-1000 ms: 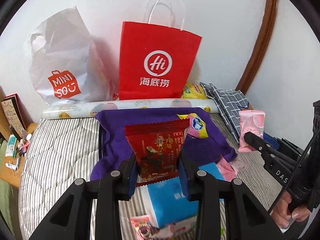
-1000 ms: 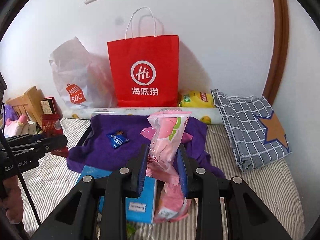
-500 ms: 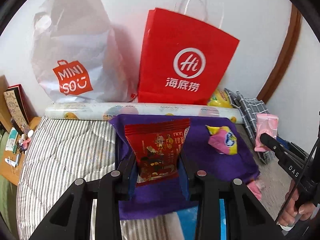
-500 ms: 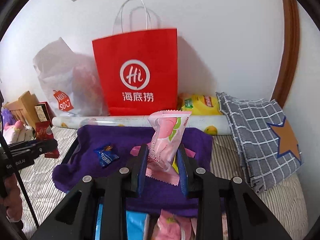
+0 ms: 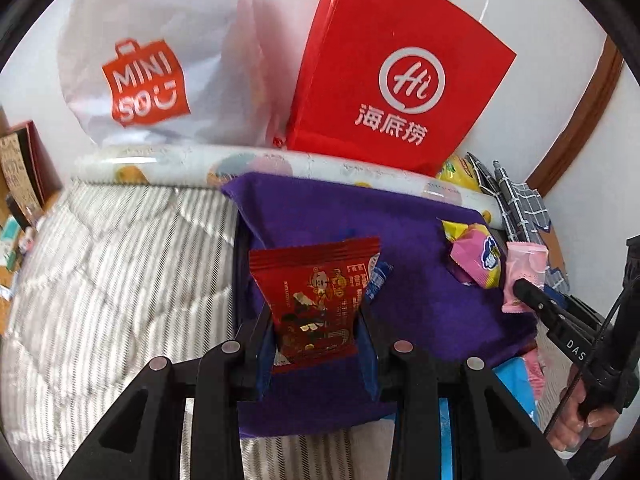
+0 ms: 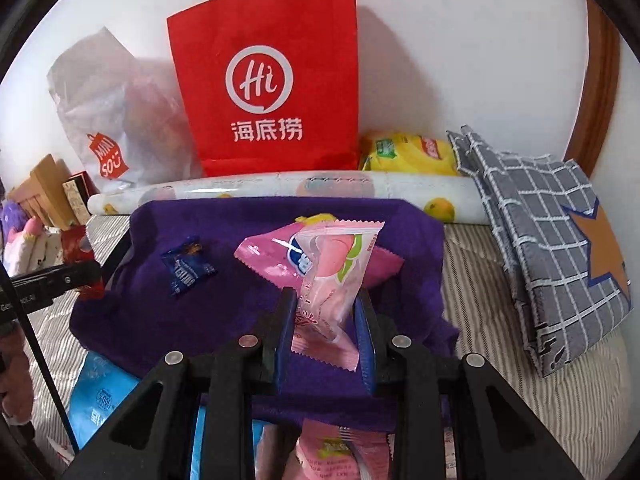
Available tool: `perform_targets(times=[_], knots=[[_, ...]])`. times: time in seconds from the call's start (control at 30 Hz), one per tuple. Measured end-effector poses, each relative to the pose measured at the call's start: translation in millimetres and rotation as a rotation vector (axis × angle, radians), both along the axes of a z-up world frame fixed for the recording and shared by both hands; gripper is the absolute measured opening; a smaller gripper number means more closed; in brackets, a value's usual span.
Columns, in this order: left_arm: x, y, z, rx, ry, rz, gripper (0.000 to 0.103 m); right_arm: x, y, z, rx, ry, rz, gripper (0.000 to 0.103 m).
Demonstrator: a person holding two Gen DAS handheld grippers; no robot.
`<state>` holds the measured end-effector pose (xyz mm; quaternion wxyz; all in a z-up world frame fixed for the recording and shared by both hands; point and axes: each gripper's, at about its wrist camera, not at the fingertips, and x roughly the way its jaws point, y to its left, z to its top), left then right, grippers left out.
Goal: Organize snacks
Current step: 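Carry the pink pastry packet right and red packet left over the purple towel, then lower both held packets onto the purple towel and open both tools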
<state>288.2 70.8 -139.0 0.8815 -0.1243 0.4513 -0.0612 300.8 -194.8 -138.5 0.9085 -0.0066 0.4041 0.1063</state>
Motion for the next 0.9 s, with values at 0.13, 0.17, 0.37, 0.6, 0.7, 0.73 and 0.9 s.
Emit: perform_targets(times=[0.13, 0.17, 0.37, 0.6, 0.7, 0.73, 0.9], knots=[[0.1, -7.8, -4.6, 0.038, 0.011, -0.009, 0.034, 0.3, 1.7, -3.0, 0.005, 0.021, 0.009, 0.029], [-0.2, -9.4, -4.3, 0.046, 0.008, -0.012, 0.034, 0.0, 2.3, -3.6, 0.009, 0.023, 0.012, 0.029], [1.2, -11.2, -8.5, 0.035, 0.022, -0.021, 0.034, 3.0, 5.9, -12.2, 0.004, 0.058, 0.023, 0.029], [4.0, -12.5, -14.6, 0.028, 0.05, -0.022, 0.034, 8.5, 5.1, -22.0, -0.008, 0.107, 0.012, 0.03], [5.9, -14.9, -18.9, 0.027, 0.068, -0.029, 0.034, 8.8, 6.3, -22.1, -0.006, 0.116, 0.015, 0.031], [5.8, -15.7, -19.6, 0.028, 0.07, -0.031, 0.034, 7.8, 7.0, -21.2, -0.006, 0.113, 0.019, 0.033], [5.3, -19.8, -22.2, 0.04, 0.077, -0.038, 0.034, 2.4, 8.0, -11.5, -0.015, 0.064, 0.005, 0.07]])
